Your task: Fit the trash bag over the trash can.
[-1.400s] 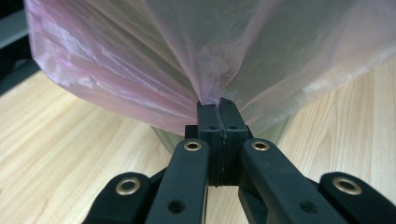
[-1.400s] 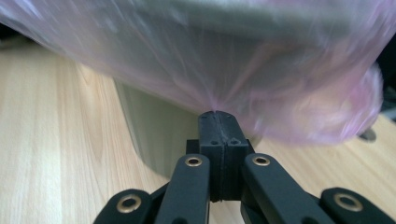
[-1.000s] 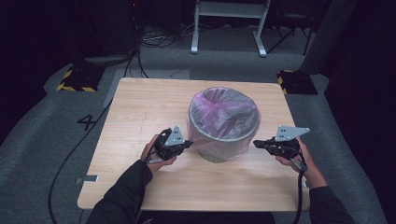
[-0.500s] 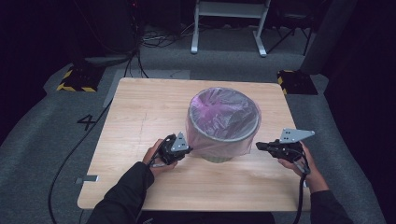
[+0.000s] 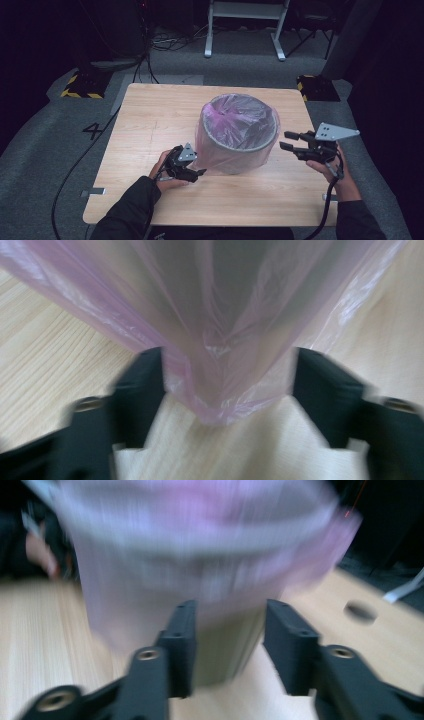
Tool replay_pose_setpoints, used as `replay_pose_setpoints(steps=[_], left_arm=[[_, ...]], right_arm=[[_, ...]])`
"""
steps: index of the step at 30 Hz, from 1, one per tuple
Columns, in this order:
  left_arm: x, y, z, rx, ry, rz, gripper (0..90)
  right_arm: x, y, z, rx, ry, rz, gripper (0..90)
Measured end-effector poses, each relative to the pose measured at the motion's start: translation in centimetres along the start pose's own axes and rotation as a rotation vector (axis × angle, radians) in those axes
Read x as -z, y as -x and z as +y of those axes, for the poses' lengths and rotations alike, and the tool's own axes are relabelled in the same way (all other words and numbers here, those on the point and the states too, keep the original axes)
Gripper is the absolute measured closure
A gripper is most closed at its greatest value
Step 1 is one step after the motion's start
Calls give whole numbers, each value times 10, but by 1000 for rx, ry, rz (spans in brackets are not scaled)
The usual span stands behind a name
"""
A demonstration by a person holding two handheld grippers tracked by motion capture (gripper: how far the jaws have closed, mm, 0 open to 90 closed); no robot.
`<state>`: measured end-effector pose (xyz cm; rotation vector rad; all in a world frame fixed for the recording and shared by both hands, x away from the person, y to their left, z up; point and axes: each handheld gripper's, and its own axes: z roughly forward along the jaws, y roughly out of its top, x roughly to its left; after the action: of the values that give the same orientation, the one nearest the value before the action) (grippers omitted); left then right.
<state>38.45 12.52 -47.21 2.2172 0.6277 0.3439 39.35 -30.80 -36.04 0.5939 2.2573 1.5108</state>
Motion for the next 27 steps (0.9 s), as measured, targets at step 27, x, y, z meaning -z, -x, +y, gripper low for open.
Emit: replay_pose_setpoints(steps=[27], left_arm=[[26, 28, -62, 33, -57, 53, 155]], right_arm=[[-108, 6, 96, 23, -200, -73, 350]])
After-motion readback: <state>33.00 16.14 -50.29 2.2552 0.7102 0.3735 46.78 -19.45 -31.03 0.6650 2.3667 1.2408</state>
